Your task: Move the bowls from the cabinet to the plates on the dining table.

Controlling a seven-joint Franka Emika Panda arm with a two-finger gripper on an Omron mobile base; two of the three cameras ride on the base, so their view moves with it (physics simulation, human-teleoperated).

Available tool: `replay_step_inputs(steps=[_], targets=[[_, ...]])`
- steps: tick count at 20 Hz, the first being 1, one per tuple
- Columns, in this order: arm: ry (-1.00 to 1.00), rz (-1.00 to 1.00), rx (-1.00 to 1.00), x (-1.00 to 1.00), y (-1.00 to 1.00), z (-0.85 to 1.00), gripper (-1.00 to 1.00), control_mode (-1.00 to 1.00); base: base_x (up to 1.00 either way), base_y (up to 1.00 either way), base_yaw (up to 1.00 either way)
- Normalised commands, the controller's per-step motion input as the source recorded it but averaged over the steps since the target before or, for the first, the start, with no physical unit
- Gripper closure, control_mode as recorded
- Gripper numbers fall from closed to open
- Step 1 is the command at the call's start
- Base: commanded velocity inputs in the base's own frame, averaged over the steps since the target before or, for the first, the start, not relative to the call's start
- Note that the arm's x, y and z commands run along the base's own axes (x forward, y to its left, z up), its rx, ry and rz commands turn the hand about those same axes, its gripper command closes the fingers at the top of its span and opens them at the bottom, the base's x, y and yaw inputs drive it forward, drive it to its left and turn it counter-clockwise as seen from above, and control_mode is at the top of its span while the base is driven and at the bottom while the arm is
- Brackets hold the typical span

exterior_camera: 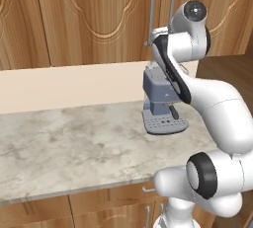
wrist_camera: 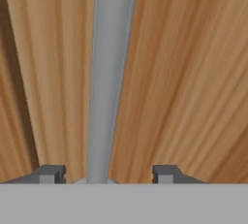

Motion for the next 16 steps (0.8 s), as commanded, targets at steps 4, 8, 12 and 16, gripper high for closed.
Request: replay_step_inputs(steps=[4,8,12,16], targets=[[0.0,-0.08,0.0,-0.04,-0.37,-0.09,1.0,-1.0,0.0,0.0,0.0],[0.0,-0.16,0.04,-0.47,-0.56,0.0,1.0,-1.0,0.0,0.0,0.0],[0.0,-0.2,0.06,-0.92,-0.66,0.0,1.0,-1.0,0.0,0.0,0.0],[0.01,-0.21,0.07,-1.0,-0.72,0.0,1.0,-1.0,0.0,0.0,0.0]])
